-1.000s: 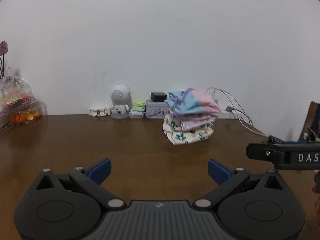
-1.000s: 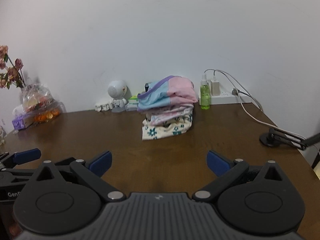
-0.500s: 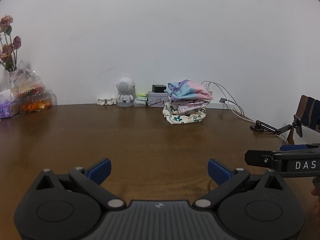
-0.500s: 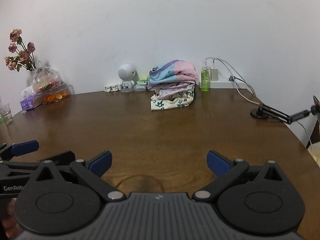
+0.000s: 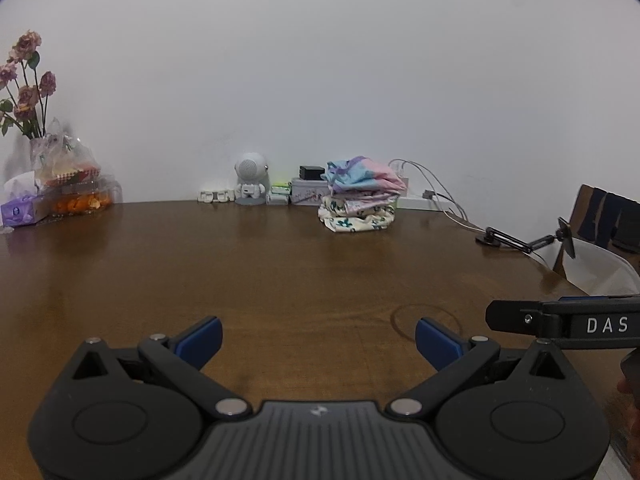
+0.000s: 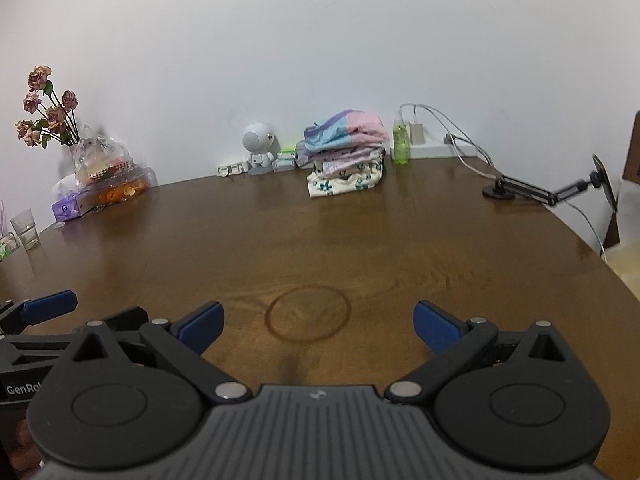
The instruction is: Fold clothes
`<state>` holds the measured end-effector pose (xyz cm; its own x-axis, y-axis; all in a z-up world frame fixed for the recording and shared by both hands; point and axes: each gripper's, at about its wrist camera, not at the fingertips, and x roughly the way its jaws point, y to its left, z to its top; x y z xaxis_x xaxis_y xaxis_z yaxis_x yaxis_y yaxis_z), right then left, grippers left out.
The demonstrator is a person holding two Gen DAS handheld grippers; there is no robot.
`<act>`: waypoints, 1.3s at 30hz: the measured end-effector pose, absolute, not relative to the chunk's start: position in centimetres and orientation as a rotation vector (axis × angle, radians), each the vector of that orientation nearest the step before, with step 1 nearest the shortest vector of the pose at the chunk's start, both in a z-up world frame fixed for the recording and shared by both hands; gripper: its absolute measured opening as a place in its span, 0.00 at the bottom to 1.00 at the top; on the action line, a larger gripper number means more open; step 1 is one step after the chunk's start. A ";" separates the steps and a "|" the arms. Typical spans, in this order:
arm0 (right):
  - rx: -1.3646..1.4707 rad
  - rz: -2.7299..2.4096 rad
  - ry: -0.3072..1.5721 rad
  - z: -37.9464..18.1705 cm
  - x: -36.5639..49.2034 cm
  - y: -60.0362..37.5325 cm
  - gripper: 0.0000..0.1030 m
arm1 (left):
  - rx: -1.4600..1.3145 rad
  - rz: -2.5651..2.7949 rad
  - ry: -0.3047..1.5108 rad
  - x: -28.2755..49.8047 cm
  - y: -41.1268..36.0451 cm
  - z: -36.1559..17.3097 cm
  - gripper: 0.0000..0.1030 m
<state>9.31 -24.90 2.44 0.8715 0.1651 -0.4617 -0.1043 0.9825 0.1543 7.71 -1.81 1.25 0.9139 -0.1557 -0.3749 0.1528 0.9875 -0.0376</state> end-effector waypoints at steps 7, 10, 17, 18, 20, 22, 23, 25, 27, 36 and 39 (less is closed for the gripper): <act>0.126 0.116 0.479 2.2 6.0 -24.5 1.00 | 0.010 -0.161 0.374 5.2 -1.8 1.2 1.00; 0.112 0.114 0.467 2.3 5.3 -24.4 1.00 | 0.012 -0.158 0.376 4.6 -1.8 1.3 1.00; 0.108 0.135 0.462 2.2 4.8 -24.4 1.00 | 0.032 -0.138 0.361 3.5 -2.2 1.3 1.00; 0.107 0.139 0.463 2.1 4.8 -24.4 1.00 | 0.032 -0.138 0.362 3.4 -2.2 1.3 1.00; 0.104 0.145 0.467 2.1 4.8 -24.3 1.00 | 0.028 -0.132 0.362 3.2 -2.1 1.1 1.00; 0.102 0.151 0.473 2.0 4.8 -24.2 1.00 | 0.024 -0.129 0.358 3.1 -1.9 1.0 1.00; 0.100 0.153 0.475 2.1 4.7 -24.1 1.00 | 0.022 -0.129 0.358 3.1 -1.8 1.0 1.00; 0.096 0.154 0.474 2.1 4.7 -24.0 1.00 | 0.019 -0.130 0.356 3.0 -1.7 1.0 1.00; 0.096 0.155 0.472 2.1 4.7 -23.9 1.00 | 0.019 -0.132 0.354 3.0 -1.6 1.0 1.00; 0.095 0.154 0.472 2.0 4.7 -23.8 1.00 | 0.016 -0.130 0.355 3.1 -1.4 0.8 1.00; 0.096 0.155 0.474 2.0 4.7 -23.9 1.00 | 0.015 -0.130 0.356 3.1 -1.5 0.8 1.00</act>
<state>4.72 -23.88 2.02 0.8785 0.1706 -0.4462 -0.1262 0.9838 0.1275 3.06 -1.53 0.79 0.9292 -0.1239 -0.3483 0.1293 0.9916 -0.0077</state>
